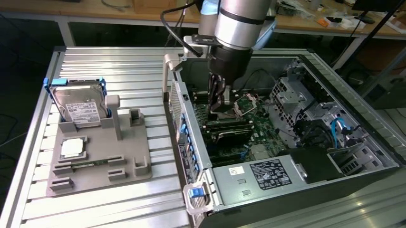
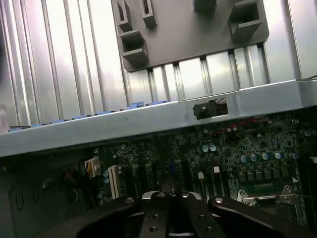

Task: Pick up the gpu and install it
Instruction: 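Press down on the gpu until it lock into place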

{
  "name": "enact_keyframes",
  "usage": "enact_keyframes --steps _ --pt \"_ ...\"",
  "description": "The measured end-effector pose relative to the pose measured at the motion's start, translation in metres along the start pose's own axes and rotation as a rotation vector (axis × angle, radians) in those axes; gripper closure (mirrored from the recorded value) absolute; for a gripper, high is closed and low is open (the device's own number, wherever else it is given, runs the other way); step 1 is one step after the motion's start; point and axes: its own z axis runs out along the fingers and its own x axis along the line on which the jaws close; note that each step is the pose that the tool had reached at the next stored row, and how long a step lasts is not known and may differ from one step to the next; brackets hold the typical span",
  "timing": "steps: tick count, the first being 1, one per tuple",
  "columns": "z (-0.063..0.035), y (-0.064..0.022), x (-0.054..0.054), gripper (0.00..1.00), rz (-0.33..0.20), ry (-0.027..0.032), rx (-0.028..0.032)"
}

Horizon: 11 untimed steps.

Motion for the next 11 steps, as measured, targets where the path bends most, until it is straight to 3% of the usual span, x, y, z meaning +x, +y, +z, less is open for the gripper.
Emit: enact_keyframes --steps 1,2,11 --pt "-0.0015 0.0036 0.0009 0.89 -0.01 -0.0099 0.0248" --pt "-0.0016 0.0036 0.0009 0.89 -0.062 -0.0084 0.0382" --pt "-0.0016 0.0036 0.0009 0.89 -0.159 -0.0048 0.0631"
